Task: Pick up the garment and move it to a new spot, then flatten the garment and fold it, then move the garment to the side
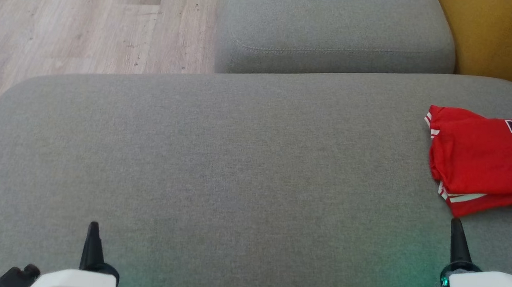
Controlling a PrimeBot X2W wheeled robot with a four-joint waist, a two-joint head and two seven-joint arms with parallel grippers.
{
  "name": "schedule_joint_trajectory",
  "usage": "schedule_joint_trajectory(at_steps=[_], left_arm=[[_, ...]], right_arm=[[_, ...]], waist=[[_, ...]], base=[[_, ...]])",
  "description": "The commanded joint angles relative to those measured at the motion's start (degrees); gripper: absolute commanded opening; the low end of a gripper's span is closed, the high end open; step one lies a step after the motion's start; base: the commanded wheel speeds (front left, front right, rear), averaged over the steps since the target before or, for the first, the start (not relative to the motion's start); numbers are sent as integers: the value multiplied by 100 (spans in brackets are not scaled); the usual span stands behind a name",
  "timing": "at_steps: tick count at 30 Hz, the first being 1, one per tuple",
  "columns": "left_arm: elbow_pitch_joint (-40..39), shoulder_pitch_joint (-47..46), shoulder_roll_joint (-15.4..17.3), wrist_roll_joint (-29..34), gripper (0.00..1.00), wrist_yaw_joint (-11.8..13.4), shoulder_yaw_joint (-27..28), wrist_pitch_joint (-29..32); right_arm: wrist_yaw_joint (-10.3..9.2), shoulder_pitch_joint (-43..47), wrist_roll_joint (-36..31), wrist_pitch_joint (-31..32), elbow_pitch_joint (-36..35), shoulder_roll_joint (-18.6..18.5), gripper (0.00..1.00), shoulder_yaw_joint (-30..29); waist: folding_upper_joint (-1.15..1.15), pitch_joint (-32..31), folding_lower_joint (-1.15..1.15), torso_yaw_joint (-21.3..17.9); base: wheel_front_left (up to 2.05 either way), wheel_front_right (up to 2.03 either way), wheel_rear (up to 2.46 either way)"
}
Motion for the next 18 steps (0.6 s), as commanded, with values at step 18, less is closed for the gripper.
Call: schedule_joint_trajectory(at_steps=[18], left_arm=[[-59, -654, 67, -1346, 0, -239, 470, 306]], right_arm=[[-3, -596, 1236, 323, -170, 3, 0, -120]], waist=[[0, 116, -1, -59]], base=[[0, 0, 0]])
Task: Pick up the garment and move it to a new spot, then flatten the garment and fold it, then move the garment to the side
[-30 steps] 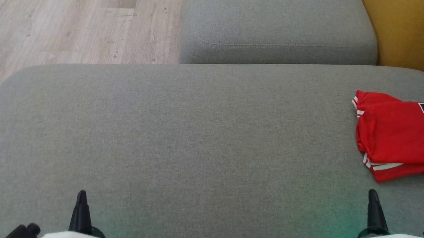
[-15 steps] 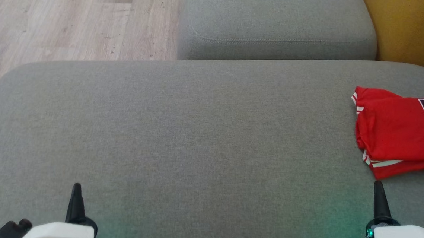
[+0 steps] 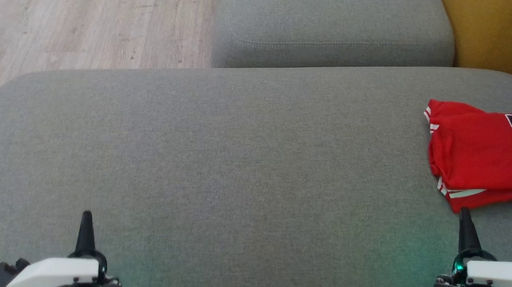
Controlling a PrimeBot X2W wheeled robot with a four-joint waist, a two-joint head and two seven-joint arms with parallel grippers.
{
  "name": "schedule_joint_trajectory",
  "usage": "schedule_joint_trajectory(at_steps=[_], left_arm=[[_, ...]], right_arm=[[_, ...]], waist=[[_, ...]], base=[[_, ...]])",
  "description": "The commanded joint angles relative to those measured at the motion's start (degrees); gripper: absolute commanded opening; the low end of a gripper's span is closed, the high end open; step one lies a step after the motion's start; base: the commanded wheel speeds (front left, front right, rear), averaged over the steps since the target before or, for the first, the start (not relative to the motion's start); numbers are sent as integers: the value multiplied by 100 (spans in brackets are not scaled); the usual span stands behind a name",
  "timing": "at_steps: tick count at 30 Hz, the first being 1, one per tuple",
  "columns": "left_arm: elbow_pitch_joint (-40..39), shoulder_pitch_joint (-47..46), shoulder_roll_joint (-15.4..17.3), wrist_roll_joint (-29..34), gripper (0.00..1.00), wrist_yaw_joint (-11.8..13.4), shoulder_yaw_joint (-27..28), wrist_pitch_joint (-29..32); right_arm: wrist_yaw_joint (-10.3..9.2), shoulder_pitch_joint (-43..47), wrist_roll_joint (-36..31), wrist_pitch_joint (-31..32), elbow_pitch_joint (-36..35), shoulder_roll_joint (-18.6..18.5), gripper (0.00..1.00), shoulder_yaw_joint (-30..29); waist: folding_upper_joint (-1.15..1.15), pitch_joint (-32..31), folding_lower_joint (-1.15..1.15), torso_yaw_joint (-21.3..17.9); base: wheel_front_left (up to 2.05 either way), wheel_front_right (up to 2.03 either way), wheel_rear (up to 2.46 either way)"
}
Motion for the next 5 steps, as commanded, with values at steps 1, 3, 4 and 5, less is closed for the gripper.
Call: schedule_joint_trajectory(at_steps=[1, 3, 4, 5], left_arm=[[-161, -404, 68, -163, 0, -51, 217, 34], [-147, -456, 67, -370, 0, -82, 266, 85], [-142, -473, 66, -438, 0, -93, 282, 102], [-138, -491, 65, -507, 0, -103, 298, 119]], right_arm=[[-3, -367, 161, 63, -174, -4, 0, 62], [-4, -417, 349, 113, -174, 0, 0, 33], [-4, -434, 412, 130, -173, 1, 0, 23], [-4, -451, 475, 146, -173, 2, 0, 13]], waist=[[0, 8, 0, -4], [0, 27, 0, -14], [0, 34, 0, -17], [0, 40, 0, -20]], base=[[0, 0, 0], [0, 0, 0], [0, 0, 0], [0, 0, 0]])
